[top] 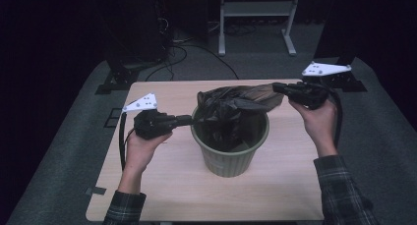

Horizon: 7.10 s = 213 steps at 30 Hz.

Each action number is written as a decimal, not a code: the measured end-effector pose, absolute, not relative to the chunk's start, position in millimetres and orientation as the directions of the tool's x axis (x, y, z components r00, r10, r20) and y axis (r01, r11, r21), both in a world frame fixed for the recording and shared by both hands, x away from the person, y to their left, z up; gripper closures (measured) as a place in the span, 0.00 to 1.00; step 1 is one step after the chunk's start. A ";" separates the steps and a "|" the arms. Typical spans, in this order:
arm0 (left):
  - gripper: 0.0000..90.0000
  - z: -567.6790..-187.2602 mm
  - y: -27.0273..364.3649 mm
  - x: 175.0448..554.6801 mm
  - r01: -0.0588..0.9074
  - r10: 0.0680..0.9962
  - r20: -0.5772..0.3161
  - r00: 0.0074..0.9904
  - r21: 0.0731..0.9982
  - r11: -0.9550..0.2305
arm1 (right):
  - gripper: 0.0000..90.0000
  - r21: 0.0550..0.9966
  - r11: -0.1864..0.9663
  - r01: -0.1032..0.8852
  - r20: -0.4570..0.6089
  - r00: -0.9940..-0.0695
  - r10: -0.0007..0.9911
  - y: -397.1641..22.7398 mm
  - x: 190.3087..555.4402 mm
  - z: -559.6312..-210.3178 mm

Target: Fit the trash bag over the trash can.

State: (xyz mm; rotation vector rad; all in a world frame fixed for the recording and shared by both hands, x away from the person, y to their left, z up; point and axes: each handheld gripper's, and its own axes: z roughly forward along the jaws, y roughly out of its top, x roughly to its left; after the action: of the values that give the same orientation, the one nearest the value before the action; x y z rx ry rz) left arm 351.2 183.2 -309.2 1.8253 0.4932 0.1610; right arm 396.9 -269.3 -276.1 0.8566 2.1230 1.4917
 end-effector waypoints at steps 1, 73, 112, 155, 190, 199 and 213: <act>1.00 -310.9 184.8 350.3 0.256 0.414 -0.142 0.899 0.938 -0.234 | 1.00 0.938 0.240 0.250 0.019 -0.729 0.684 -269.3 396.9 -276.1; 1.00 -321.7 235.2 351.4 0.393 0.611 -0.230 0.757 0.908 -0.145 | 1.00 0.951 0.163 0.261 0.055 -0.664 0.746 -329.5 337.7 -321.5; 1.00 -324.4 195.2 393.1 0.314 0.561 -0.146 0.815 0.925 -0.216 | 1.00 0.931 0.172 0.322 0.126 -0.727 0.675 -267.9 410.1 -317.2; 1.00 -419.1 183.3 416.9 0.520 0.648 -0.167 0.743 0.754 -0.401 | 1.00 0.823 0.273 0.498 0.157 -0.661 0.734 -270.0 421.1 -401.0; 0.73 -359.3 217.9 384.7 0.410 0.629 -0.183 0.755 0.881 -0.237 | 0.69 0.897 0.114 0.427 0.199 -0.620 0.759 -323.0 393.0 -368.0; 0.61 -331.7 212.1 357.9 0.302 0.509 -0.184 0.841 0.940 -0.159 | 0.71 0.917 0.134 0.376 0.155 -0.646 0.748 -329.0 371.9 -349.7; 0.42 -310.7 166.4 370.0 0.233 0.413 -0.145 0.899 0.958 -0.170 | 0.76 0.920 0.145 0.365 0.147 -0.661 0.736 -324.1 369.2 -348.6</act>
State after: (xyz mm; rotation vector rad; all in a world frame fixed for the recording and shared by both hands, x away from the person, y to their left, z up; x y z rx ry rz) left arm 370.0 166.4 -310.7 1.7586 0.4897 0.1710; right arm 369.2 -324.1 -348.6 1.0598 2.0904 1.5224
